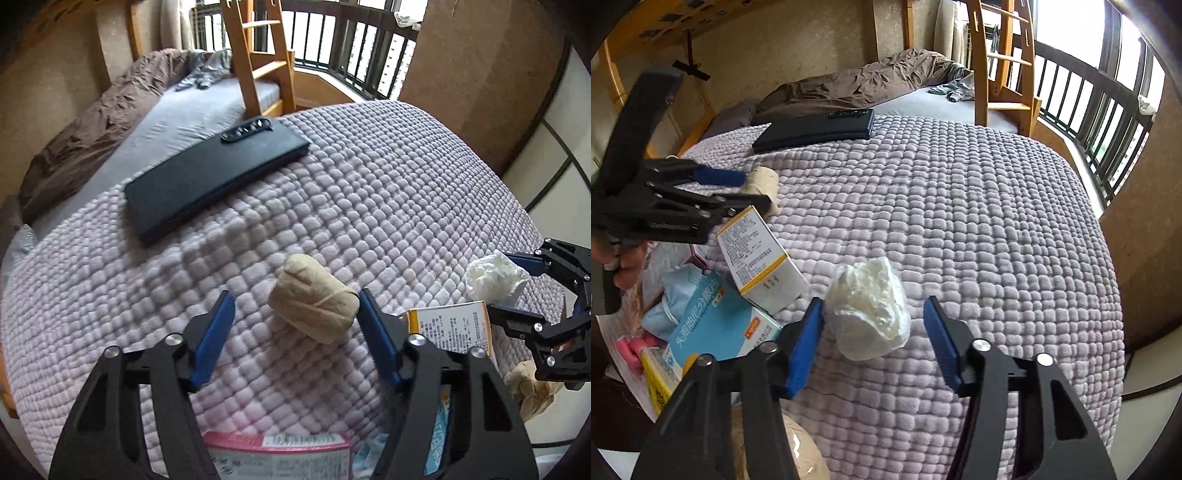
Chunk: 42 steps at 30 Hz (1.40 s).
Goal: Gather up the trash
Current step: 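Grasp the beige paper roll with the left gripper while the right grasps white crumpled plastic, then carry the beige roll and white plastic in both grippers to the white bin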
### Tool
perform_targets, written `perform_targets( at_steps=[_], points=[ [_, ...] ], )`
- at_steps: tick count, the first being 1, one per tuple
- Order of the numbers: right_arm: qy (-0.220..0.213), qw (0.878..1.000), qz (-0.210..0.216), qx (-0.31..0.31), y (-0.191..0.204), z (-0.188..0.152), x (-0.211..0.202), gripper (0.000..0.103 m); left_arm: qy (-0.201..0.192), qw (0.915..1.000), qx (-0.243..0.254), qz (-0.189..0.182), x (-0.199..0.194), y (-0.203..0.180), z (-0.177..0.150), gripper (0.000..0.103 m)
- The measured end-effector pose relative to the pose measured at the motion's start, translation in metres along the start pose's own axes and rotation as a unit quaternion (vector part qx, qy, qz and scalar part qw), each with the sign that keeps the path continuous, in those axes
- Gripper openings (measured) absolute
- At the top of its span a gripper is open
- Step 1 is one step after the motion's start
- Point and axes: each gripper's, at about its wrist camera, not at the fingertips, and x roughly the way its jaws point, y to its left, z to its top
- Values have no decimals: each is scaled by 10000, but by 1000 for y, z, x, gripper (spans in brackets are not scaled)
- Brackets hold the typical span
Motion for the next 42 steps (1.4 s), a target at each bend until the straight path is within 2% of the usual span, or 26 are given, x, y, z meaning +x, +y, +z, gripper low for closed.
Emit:
perform_targets(
  at_steps=[2,5,10,13,19,22,28,34,42],
  points=[
    [32,9999,118,26,-1,2,2,42,60,9998,-56,-174,4,1,0,57],
    [20,9997,233,81,-1,4,2,40,34,9993,-152,-338,4,2,0,49],
    [-67,9987,414,278,-7,4,-5,39,-104,9973,-465,-556,-2,13,-1,49],
    [-170,9982,448,355,-9,4,-13,39,-357,9948,-707,-634,-19,18,-3,49],
    [-446,9975,431,331,-4,8,-38,39,-789,9920,-873,-453,-55,15,-20,49],
    [-572,9967,475,319,0,9,-52,39,-1017,9905,-889,-248,-78,8,-30,49],
    [-769,9950,607,184,17,1,-78,39,-1285,9868,-978,-69,-116,-3,-57,49],
    [-849,9939,701,-53,42,-18,-104,39,-1294,9850,-1111,251,-133,-17,-89,49],
    [-634,9939,856,-290,71,-57,-122,39,-1150,9844,-1279,366,-148,-35,-136,49]
  ],
)
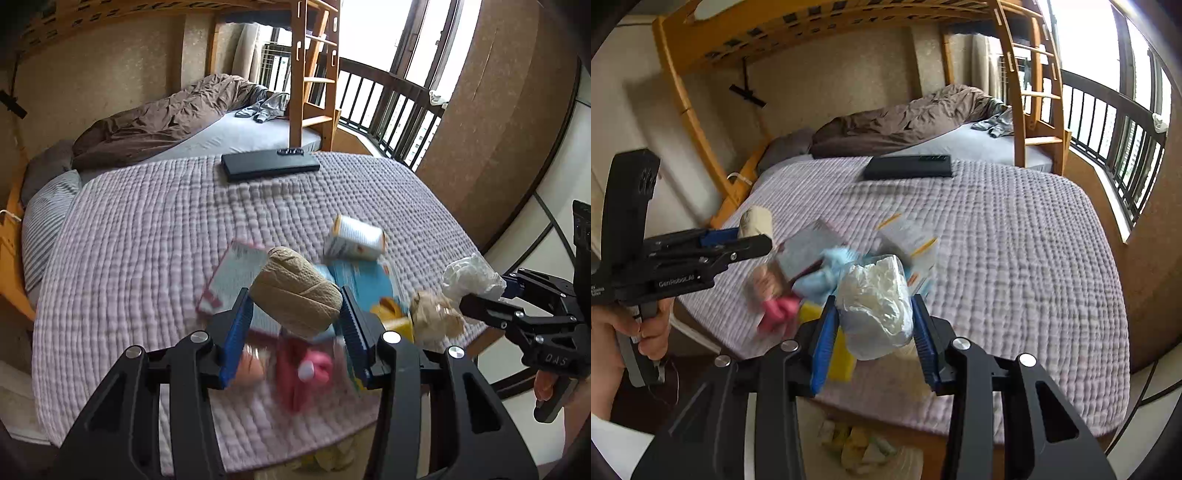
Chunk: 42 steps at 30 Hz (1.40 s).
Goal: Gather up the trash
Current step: 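Carry the beige roll and white plastic in both grippers to the white bin, then lower both held items into the white bin opening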
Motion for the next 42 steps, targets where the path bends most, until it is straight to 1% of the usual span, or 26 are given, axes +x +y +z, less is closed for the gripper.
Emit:
perform_targets(
  at_steps=[8,15,20,25,29,37,42],
  points=[
    [275,9994,224,13,18,-32,-14,39,191,9996,145,116,-16,-12,-35,49],
    [481,9984,302,-45,29,-52,-17,39,417,9990,163,-10,-20,-18,-66,49],
    [644,9972,368,9,32,-64,-14,39,589,9980,209,-23,-21,-22,-84,49],
    [831,9954,472,105,33,-76,-10,39,701,9972,244,-123,-24,-28,-97,49],
    [899,9945,508,194,32,-83,-11,39,769,9961,374,-197,-25,-38,-106,49],
    [1065,9925,535,280,31,-95,-5,39,963,9941,420,-284,-20,-47,-120,49],
    [1210,9866,847,690,24,-105,2,39,1054,9927,491,-330,-18,-52,-128,49]
  ],
)
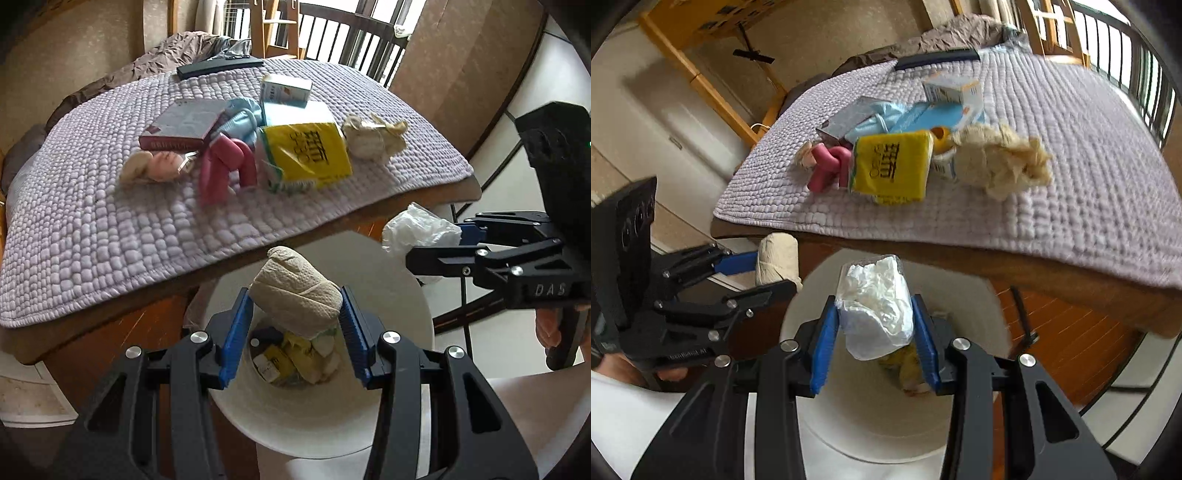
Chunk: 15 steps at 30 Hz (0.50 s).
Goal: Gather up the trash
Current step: 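Lower both held items into the white bin opening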
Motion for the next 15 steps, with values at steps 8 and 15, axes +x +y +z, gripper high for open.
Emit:
perform_targets(
  at_steps=[8,15],
  points=[
    [70,9991,240,329,-10,-5,2,39,79,9999,24,-70,4,-6,-7,49],
    [98,9983,410,411,-3,-2,9,39,93,9997,112,-188,8,-15,-7,49]
  ],
)
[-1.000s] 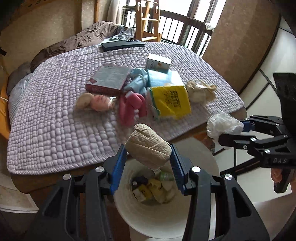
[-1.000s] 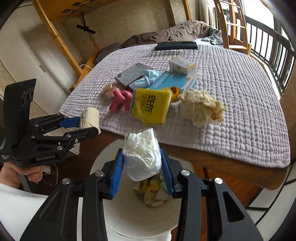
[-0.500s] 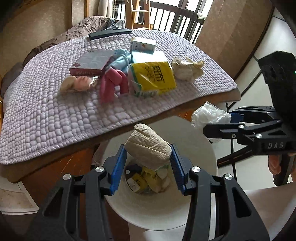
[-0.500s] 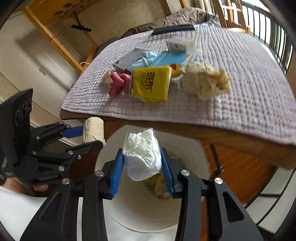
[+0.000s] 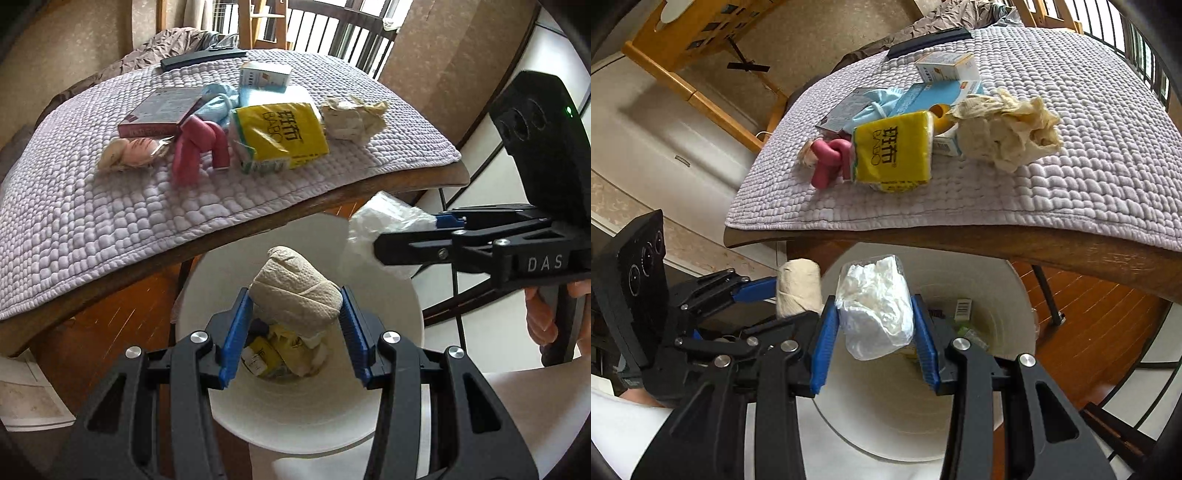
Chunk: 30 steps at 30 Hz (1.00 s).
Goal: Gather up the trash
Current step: 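Lower both held items into the white bin opening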
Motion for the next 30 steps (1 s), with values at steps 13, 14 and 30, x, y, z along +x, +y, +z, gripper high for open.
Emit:
perform_targets(
  at_steps=[13,14,30],
  points=[
    [90,9990,416,140,14,14,15,39,14,9998,-7,-175,9,1,2,49],
    [119,9988,446,149,15,14,17,39,9,9998,-1,-182,10,1,2,49],
    [508,9981,321,102,13,10,47,41,102,9993,290,-229,32,1,-3,49]
  ],
)
